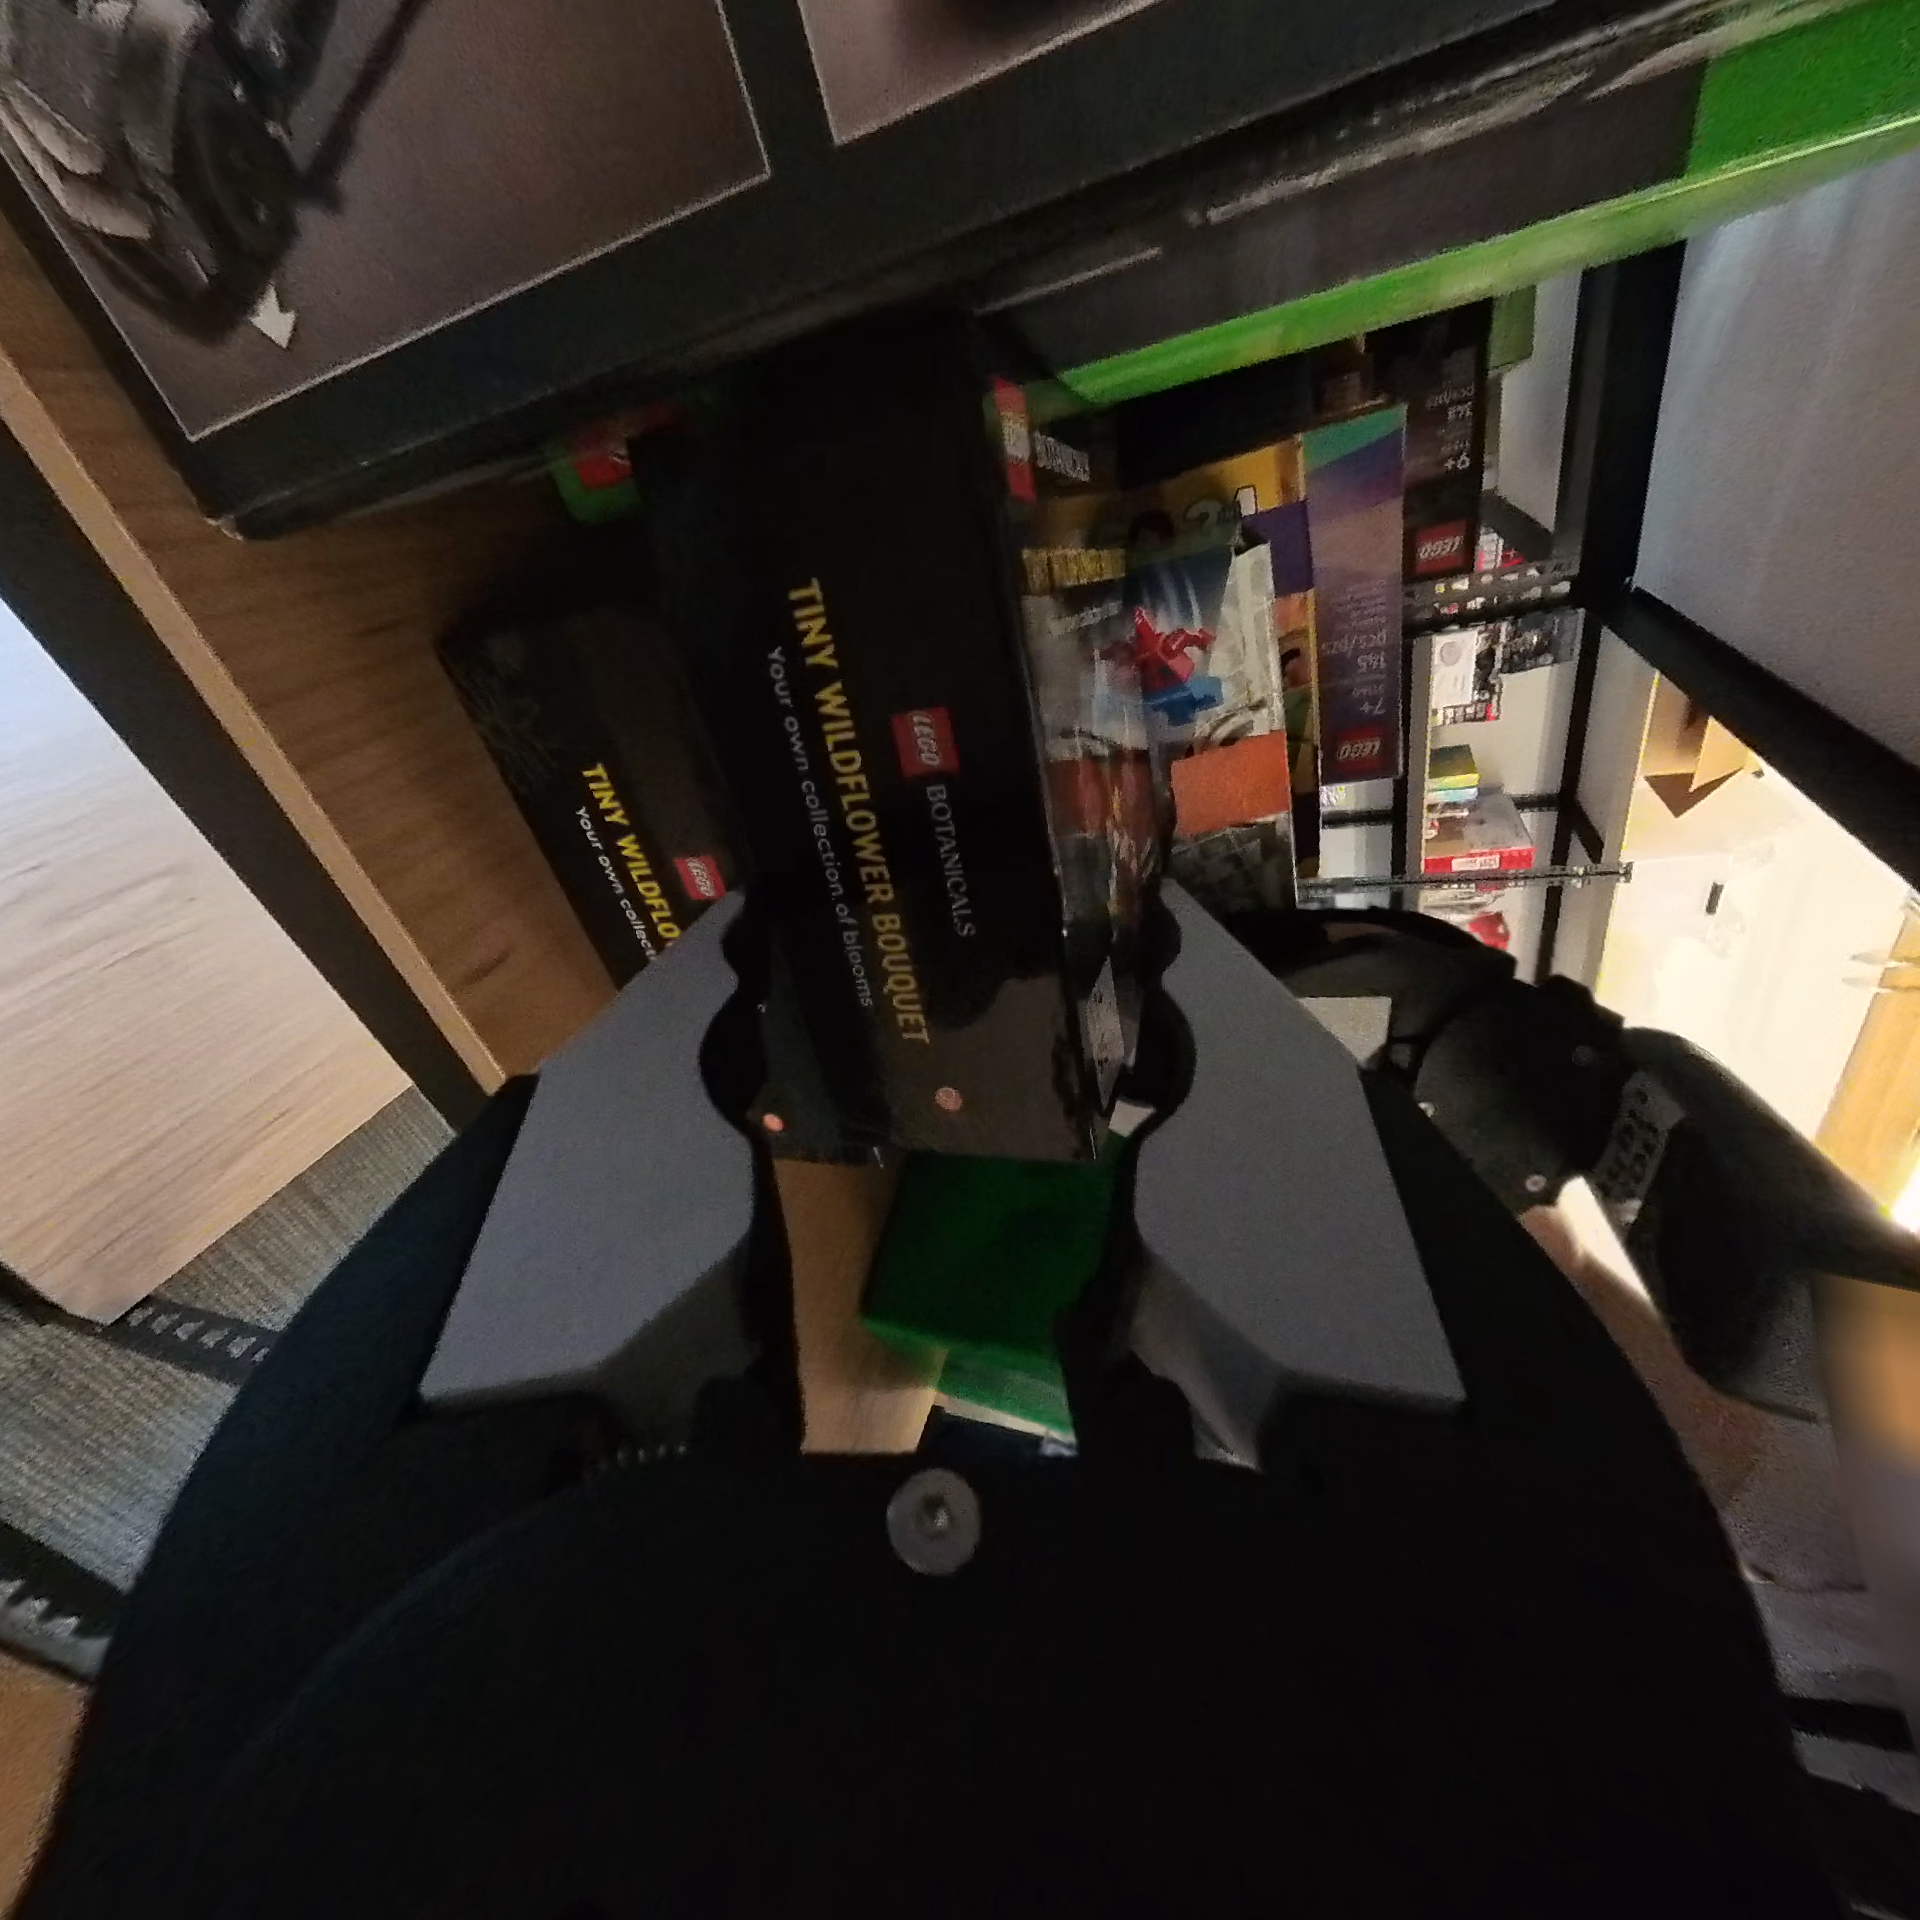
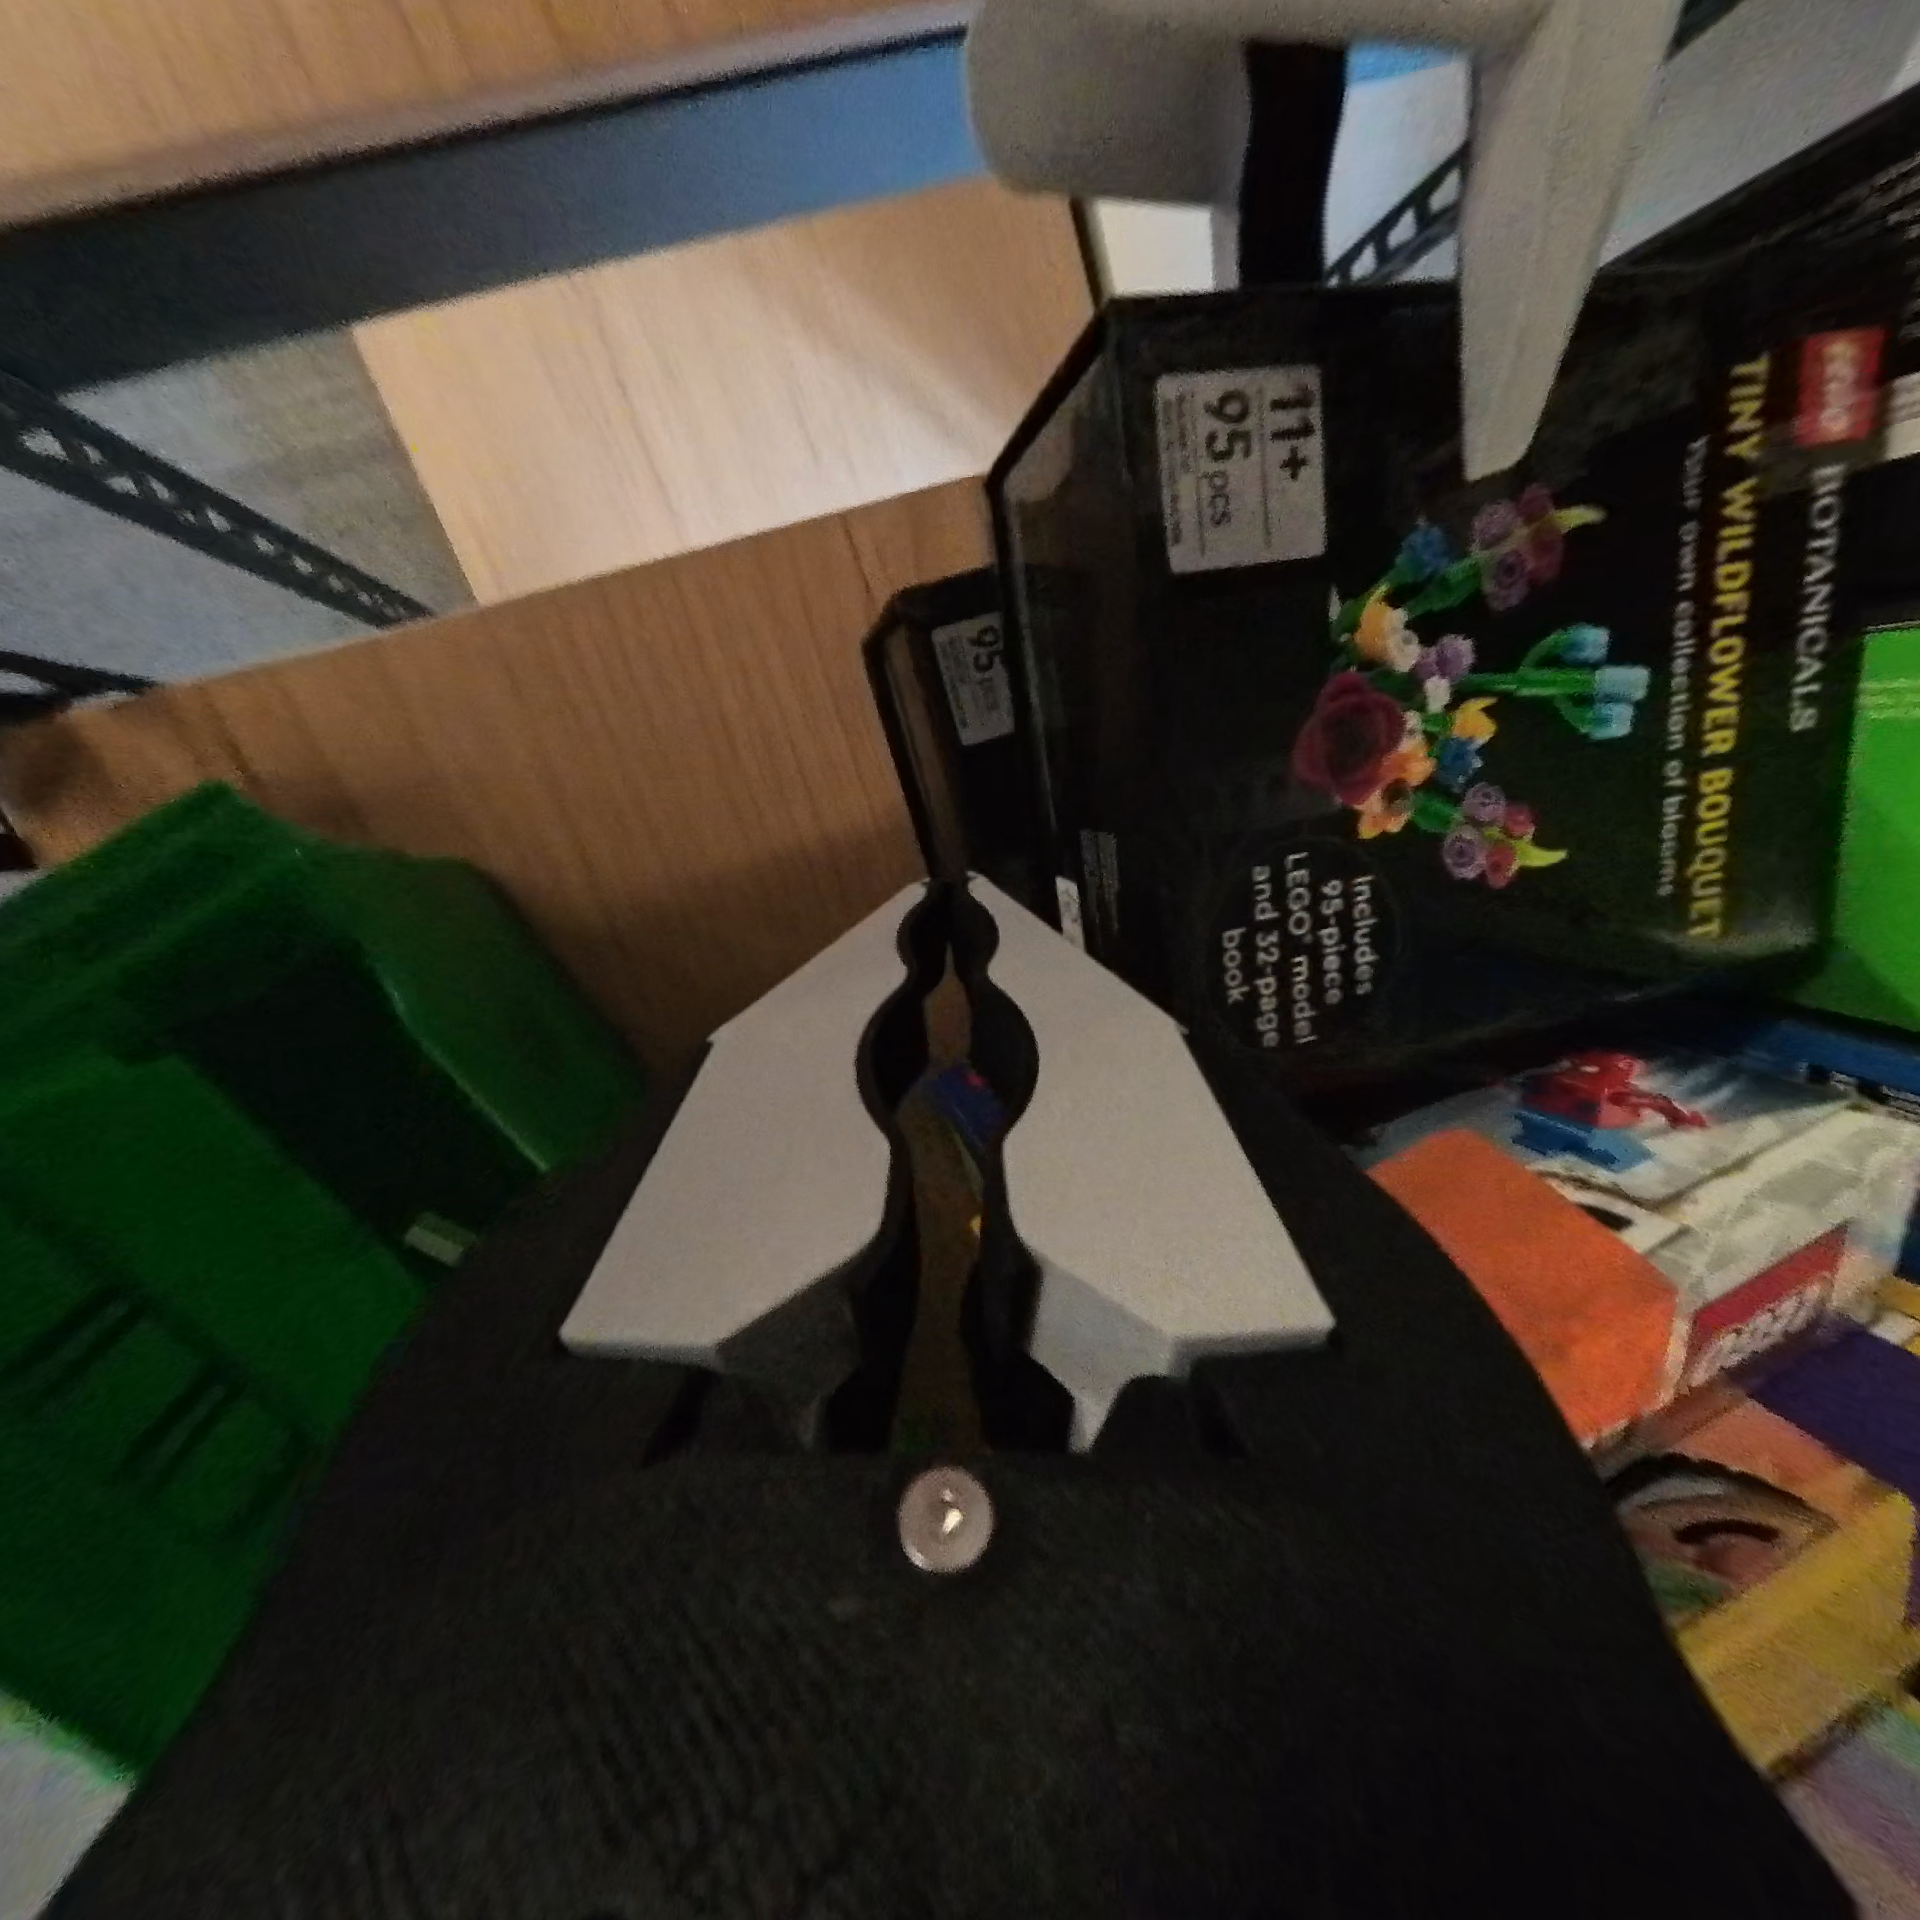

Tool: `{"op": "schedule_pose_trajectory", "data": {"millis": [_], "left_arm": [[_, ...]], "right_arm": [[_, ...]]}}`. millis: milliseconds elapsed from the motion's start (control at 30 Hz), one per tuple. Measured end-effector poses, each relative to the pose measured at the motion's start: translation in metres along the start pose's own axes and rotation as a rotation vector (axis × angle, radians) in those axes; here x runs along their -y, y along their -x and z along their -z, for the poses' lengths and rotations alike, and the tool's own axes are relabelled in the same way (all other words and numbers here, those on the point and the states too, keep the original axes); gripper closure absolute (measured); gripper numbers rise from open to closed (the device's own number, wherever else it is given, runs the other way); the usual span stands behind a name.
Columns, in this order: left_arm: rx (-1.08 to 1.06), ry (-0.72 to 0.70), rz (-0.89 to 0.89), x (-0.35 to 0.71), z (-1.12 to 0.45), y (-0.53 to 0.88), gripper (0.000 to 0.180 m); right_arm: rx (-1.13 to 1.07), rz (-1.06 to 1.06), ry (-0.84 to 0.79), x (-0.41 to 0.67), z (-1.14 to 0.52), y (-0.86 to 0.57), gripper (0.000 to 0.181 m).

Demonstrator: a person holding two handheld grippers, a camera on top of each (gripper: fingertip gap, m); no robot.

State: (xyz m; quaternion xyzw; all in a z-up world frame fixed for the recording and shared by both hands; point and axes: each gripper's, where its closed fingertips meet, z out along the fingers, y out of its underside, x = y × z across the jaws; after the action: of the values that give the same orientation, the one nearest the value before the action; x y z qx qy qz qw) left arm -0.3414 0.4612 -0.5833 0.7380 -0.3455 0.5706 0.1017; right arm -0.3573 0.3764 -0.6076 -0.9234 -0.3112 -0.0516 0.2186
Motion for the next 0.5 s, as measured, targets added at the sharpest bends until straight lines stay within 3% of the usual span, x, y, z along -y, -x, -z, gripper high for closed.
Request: {"op": "schedule_pose_trajectory", "data": {"millis": [100,233,500], "left_arm": [[0.039,0.028,-0.025,-0.006,-0.006,0.002,0.119],[0.062,0.079,-0.04,-0.017,-0.007,-0.001,0.12],[0.076,0.047,-0.012,-0.019,-0.007,-0.002,0.121]], "right_arm": [[-0.011,0.009,-0.017,0.006,0.004,0.0,0.18],[-0.035,0.004,-0.102,0.015,0.02,-0.004,0.181],[-0.024,-0.093,-0.225,0.012,0.05,-0.018,0.181]]}}
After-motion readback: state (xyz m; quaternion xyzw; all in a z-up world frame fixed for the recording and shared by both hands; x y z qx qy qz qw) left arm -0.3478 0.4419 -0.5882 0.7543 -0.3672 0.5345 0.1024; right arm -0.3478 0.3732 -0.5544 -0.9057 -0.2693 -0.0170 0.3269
